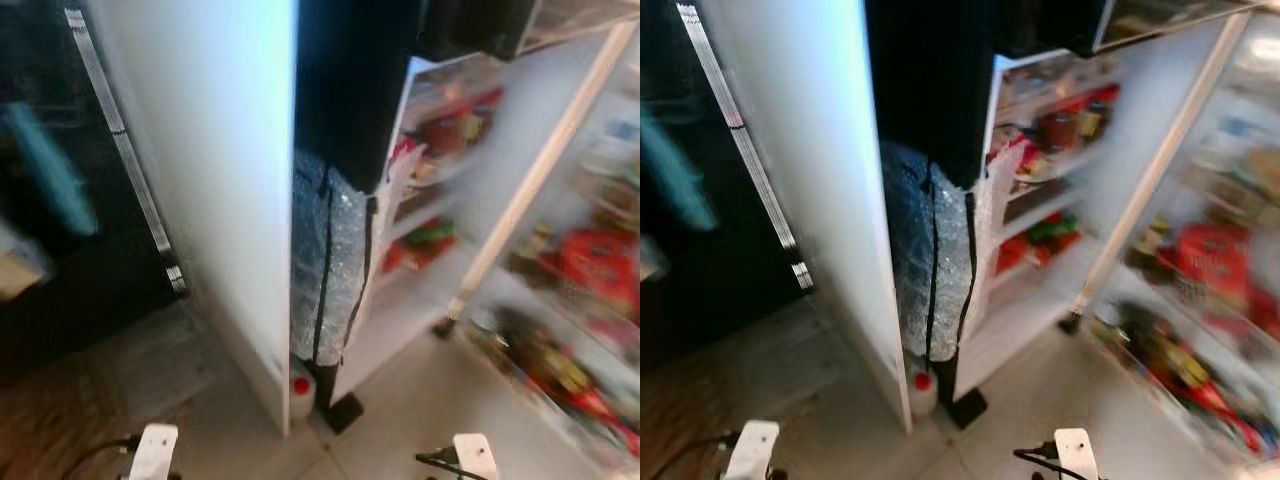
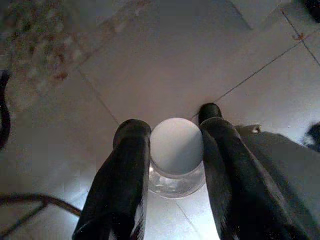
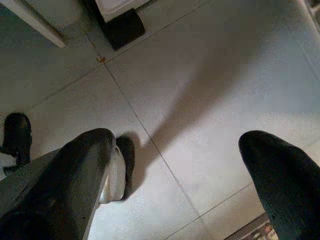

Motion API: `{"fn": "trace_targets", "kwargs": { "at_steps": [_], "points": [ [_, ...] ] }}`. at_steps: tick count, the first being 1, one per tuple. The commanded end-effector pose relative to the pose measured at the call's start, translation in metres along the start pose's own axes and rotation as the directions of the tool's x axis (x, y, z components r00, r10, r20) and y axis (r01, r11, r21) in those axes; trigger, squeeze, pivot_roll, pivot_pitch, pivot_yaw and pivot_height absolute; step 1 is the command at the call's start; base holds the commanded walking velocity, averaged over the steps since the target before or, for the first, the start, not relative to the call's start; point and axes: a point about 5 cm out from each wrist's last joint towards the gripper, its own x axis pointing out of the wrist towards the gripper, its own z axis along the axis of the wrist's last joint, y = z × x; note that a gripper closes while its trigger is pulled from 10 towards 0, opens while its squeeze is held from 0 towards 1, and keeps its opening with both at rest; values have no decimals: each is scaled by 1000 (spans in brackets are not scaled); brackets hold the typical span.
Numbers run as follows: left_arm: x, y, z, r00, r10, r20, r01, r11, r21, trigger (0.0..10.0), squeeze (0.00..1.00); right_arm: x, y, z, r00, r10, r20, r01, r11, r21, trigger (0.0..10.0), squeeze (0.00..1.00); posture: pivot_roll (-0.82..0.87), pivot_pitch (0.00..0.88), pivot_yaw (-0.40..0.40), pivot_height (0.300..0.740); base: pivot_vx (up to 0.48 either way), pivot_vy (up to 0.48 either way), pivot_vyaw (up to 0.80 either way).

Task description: Restocking fridge

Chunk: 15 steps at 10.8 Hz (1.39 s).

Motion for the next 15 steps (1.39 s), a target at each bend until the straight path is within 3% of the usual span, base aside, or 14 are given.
{"fn": "trace_targets", "kwargs": {
  "at_steps": [1,5,7,11,15],
  "points": [
    [0,-6,-3,1000,-17,-17,18,1000,22,10000,0,-1,-6,-4,1000,-15,-10,16,1000,15,10000,0,-133,25,-37,740,0,-345,0],
    [0,-7,-3,1000,-19,-17,19,1000,22,10000,0,-1,-6,-3,1000,-11,-8,11,1000,-2,10000,0,-135,25,-38,740,0,-344,0],
    [0,-7,-3,1000,-18,-18,19,1000,23,10000,0,-1,-7,-3,1000,-14,-17,14,999,-41,10000,0,-135,25,-39,740,0,-341,697],
    [0,-6,-3,1000,-19,-17,20,1000,24,10000,0,-1,-6,-4,1000,-13,-16,12,1000,-16,10000,0,-136,24,-37,740,0,-307,188],
    [0,-6,-3,1000,-14,-21,14,1000,19,10000,0,-1,-6,-3,1000,-7,-17,6,999,-35,10000,0,-137,26,-36,740,0,0,0]
  ]
}}
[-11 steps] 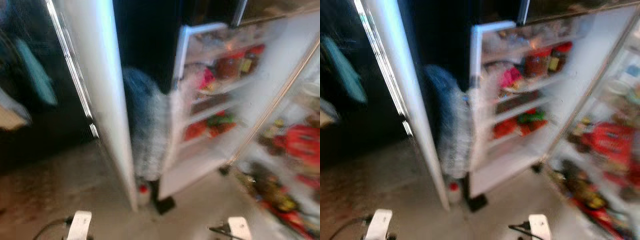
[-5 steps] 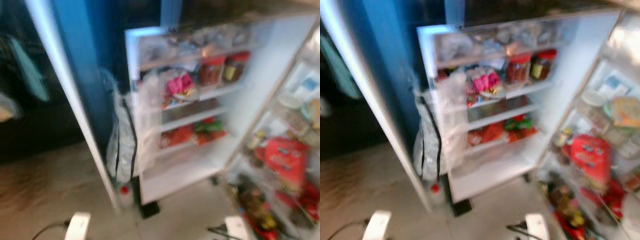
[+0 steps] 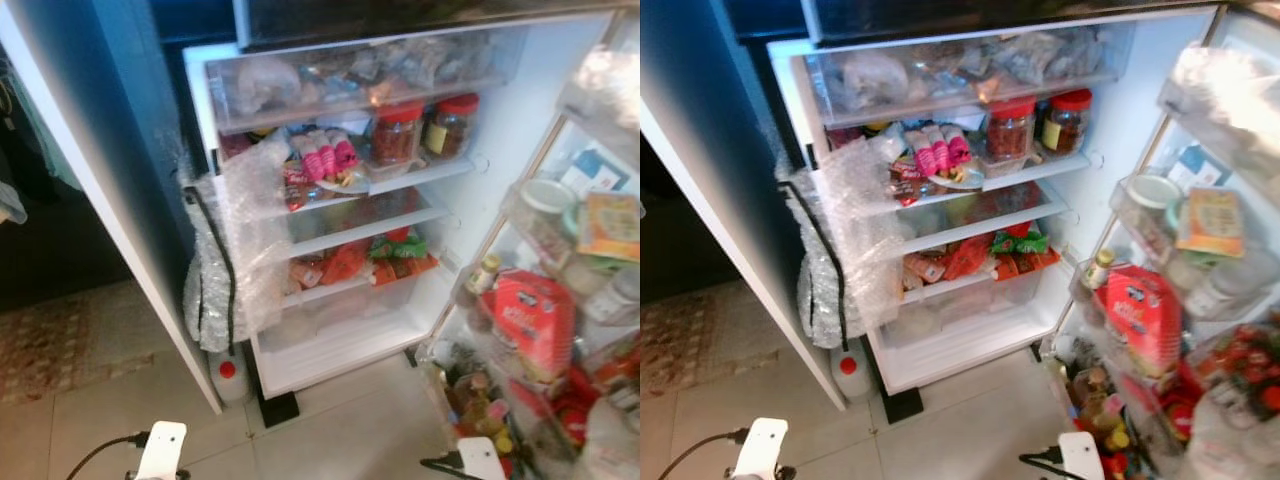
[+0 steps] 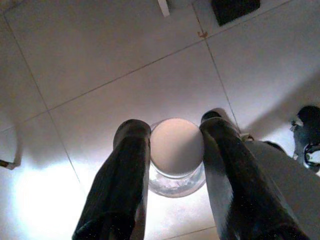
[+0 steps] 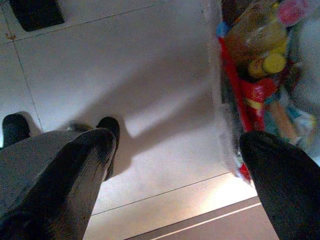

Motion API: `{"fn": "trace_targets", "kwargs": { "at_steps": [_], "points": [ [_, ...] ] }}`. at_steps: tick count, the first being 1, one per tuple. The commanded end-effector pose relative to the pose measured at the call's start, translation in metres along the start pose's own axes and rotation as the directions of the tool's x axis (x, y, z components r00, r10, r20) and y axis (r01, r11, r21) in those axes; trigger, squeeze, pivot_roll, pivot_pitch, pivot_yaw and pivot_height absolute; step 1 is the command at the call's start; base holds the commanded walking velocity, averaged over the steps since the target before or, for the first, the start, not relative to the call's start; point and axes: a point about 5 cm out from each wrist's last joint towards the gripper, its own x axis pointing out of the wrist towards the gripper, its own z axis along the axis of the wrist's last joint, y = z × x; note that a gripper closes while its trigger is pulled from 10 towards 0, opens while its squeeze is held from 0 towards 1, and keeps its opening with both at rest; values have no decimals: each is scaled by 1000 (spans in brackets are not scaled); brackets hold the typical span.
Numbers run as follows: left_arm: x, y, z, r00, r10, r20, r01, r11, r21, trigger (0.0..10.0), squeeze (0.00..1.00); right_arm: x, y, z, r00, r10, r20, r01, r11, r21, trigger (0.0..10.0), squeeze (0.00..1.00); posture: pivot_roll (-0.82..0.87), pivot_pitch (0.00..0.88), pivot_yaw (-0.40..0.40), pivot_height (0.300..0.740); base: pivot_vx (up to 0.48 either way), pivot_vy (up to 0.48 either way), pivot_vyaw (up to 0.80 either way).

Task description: Restocking fridge

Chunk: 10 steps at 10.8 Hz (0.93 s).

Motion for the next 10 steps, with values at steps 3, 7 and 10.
{"fn": "trace_targets", "kwargs": {
  "at_steps": [3,7,10],
  "points": [
    [-1,3,-5,1000,5,-23,-5,1000,15,10000,0,0,3,0,1000,10,-5,-10,1000,-18,10000,0,-138,25,-35,740,0,0,0],
    [-1,3,-5,1000,5,-22,-5,1000,11,10000,0,0,-1,1,999,-50,4,50,997,-58,10000,0,-138,28,-36,740,0,0,0],
    [-1,3,-5,1000,5,-20,-5,1000,9,10000,0,0,-6,1,992,-123,-6,121,985,-123,10000,0,-139,27,-35,740,0,0,0]
  ]
}}
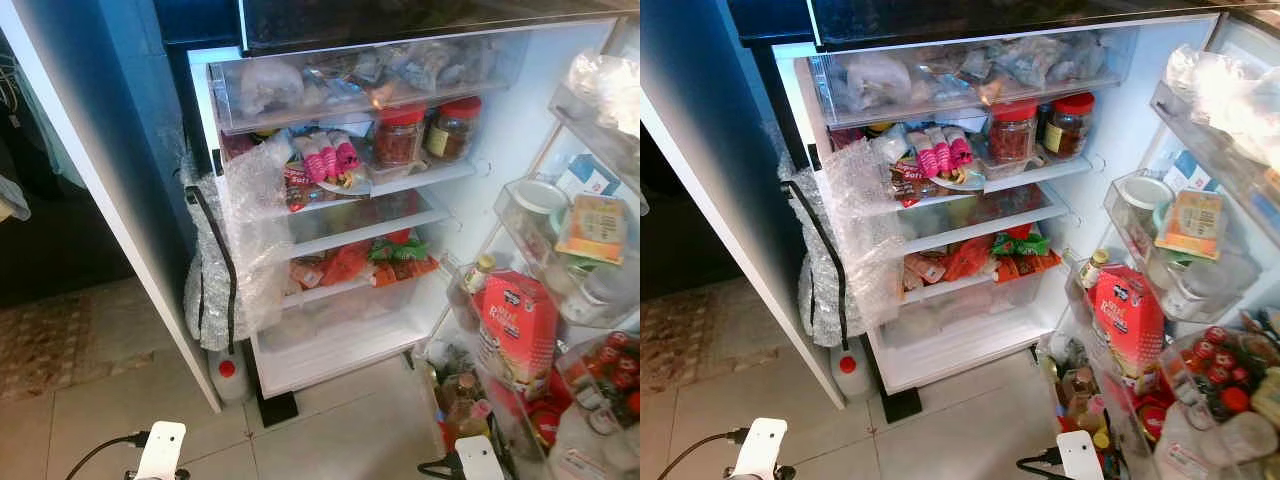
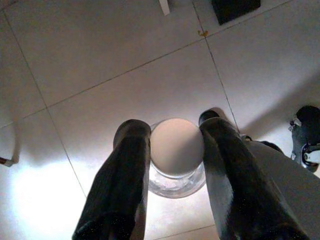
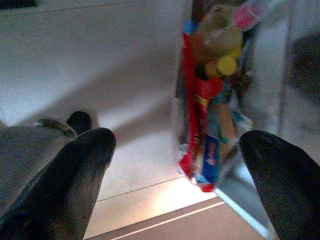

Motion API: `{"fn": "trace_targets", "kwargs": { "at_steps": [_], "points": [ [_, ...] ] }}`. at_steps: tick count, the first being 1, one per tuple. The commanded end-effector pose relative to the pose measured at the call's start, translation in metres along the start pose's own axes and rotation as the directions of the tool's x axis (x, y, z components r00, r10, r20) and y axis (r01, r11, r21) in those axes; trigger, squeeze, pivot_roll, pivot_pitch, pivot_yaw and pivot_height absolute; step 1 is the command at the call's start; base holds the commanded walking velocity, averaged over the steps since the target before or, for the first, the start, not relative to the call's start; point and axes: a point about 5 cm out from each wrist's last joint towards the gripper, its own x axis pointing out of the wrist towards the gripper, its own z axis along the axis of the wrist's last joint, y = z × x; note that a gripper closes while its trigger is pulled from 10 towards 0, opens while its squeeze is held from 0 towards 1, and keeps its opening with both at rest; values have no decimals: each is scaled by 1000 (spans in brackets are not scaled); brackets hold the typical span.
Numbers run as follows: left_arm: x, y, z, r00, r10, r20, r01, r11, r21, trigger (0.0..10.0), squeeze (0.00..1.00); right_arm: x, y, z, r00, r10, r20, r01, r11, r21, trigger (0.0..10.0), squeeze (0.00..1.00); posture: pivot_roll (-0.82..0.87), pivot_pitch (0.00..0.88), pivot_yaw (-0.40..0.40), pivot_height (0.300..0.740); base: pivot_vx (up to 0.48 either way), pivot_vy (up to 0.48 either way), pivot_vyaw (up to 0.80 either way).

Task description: Restocking fridge

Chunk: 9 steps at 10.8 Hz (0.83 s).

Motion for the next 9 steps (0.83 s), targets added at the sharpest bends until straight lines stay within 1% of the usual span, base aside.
{"fn": "trace_targets", "kwargs": {
  "at_steps": [1,2,3,9],
  "points": [
    [-1,3,-5,1000,4,-19,-4,1000,9,10000,0,0,-4,0,999,-30,-11,30,999,-17,10000,0,-138,27,-36,740,0,0,0],
    [-1,3,-5,1000,5,-19,-4,1000,10,10000,0,0,-6,-1,998,-60,-20,59,998,-34,10000,0,-138,28,-36,740,0,0,0],
    [-1,3,-5,1000,5,-19,-5,1000,9,10000,0,0,-6,-1,998,-65,-22,64,997,-38,10000,0,-137,28,-36,740,0,0,0],
    [-1,3,-5,1000,5,-19,-5,1000,10,10000,0,0,-4,-1,998,-54,-30,53,997,-48,10000,0,-138,28,-34,740,0,0,0]
  ]
}}
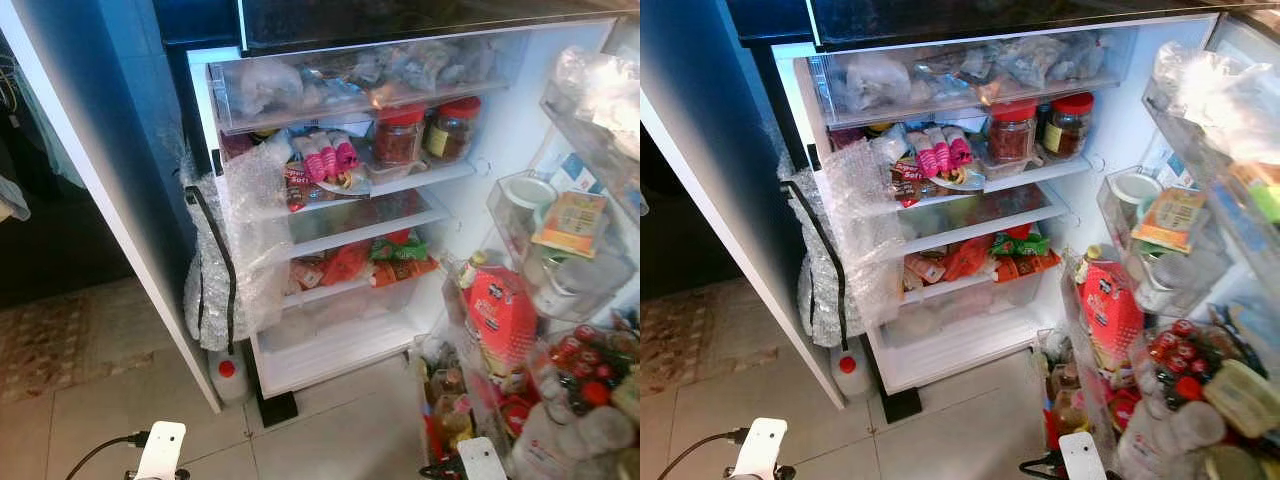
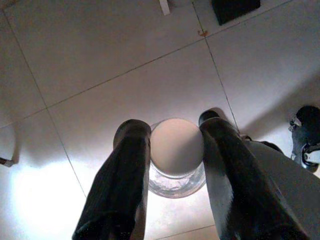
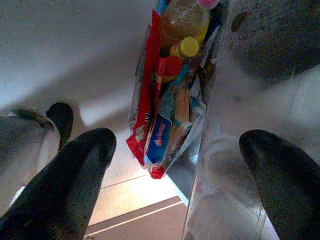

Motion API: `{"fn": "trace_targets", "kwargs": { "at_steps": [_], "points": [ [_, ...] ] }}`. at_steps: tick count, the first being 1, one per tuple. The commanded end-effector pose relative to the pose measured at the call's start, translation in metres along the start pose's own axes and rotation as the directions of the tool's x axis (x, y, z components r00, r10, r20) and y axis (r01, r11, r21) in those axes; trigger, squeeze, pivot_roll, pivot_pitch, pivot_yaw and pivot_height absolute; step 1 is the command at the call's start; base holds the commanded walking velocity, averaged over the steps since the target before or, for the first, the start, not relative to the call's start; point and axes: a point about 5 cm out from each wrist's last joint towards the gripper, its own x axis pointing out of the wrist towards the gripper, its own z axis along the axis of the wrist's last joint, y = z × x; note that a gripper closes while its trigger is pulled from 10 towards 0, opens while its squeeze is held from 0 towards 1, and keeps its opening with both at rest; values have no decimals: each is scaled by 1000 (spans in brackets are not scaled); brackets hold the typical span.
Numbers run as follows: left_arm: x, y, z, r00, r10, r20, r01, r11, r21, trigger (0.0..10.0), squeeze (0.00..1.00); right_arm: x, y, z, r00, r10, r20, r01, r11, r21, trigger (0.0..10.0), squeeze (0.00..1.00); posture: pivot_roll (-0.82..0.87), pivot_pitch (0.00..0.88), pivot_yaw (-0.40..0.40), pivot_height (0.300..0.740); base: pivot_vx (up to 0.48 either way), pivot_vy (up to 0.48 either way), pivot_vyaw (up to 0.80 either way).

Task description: Restocking fridge

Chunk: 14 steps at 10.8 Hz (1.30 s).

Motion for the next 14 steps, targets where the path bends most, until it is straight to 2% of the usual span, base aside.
{"fn": "trace_targets", "kwargs": {
  "at_steps": [1,14],
  "points": [
    [-1,3,-5,1000,5,-19,-5,1000,10,10000,0,0,-3,0,1000,1,-5,-1,1000,-7,10000,0,-136,27,-34,740,0,0,0],
    [-1,2,-5,1000,0,-22,1,1000,25,10000,0,0,-2,0,999,40,-1,-40,999,-4,10000,0,-135,34,-40,740,0,0,0]
  ]
}}
